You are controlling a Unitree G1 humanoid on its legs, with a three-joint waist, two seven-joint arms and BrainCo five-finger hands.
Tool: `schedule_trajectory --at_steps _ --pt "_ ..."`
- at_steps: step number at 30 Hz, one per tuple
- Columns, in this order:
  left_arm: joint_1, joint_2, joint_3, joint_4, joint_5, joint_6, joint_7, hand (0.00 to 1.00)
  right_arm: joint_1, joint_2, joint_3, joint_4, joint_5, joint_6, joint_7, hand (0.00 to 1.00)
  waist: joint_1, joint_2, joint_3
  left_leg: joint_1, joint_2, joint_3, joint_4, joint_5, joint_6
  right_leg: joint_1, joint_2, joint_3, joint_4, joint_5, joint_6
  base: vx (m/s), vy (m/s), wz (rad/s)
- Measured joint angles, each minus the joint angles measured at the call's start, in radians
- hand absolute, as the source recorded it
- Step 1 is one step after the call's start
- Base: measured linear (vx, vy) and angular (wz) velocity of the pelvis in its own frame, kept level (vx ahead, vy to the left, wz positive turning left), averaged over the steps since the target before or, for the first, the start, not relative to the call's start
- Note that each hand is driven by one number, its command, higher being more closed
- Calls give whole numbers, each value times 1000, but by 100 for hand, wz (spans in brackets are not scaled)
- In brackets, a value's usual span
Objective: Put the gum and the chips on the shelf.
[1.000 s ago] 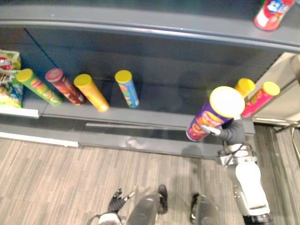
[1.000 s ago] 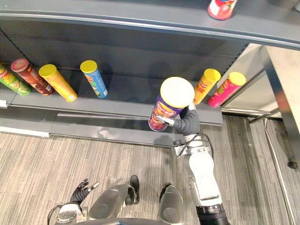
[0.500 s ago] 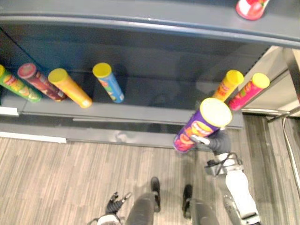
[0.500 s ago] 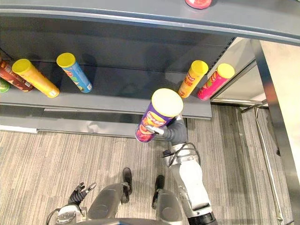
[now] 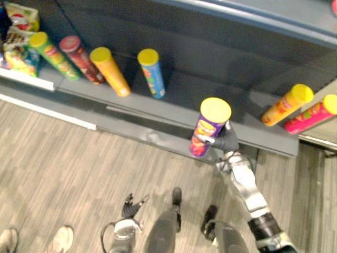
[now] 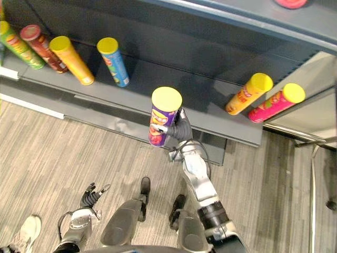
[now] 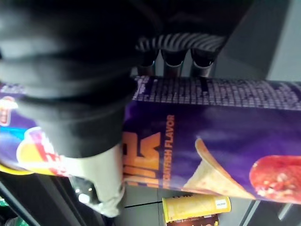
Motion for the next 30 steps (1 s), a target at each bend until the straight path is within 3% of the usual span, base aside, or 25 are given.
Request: schedule_trajectory --at_steps 4,7,13,20,30 --pt "-16 11 -26 -80 -2 -7 18 0 -184 0 -120 129 -32 27 -76 100 30 35 42 -65 -17 9 15 52 13 -109 -47 4 134 -45 -3 -61 12 18" --pt "-16 13 -35 -95 -4 -8 19 0 -298 -9 -217 215 -32 44 -134 100 51 45 62 -89 -20 7 15 67 21 -146 -54 8 167 -52 -9 -34 -19 6" --pt "-18 16 -58 -93 -10 -9 23 0 -459 -59 -324 274 -32 62 -213 100 55 67 79 -129 -20 4 16 88 20 -203 -63 8 212 -63 -20 -29 -43 2" --pt "-42 13 -67 -77 -19 -10 31 0 -538 -98 -390 281 -36 62 -287 100 68 94 93 -161 -17 -16 16 106 12 -241 -67 -4 254 -81 -37 -14 -59 7" --pt "-57 0 -67 -75 -20 -13 34 0 -599 -84 -454 281 -69 65 -340 100 88 105 102 -208 -7 -20 17 122 9 -297 -64 -8 281 -88 -47 -3 -54 2"
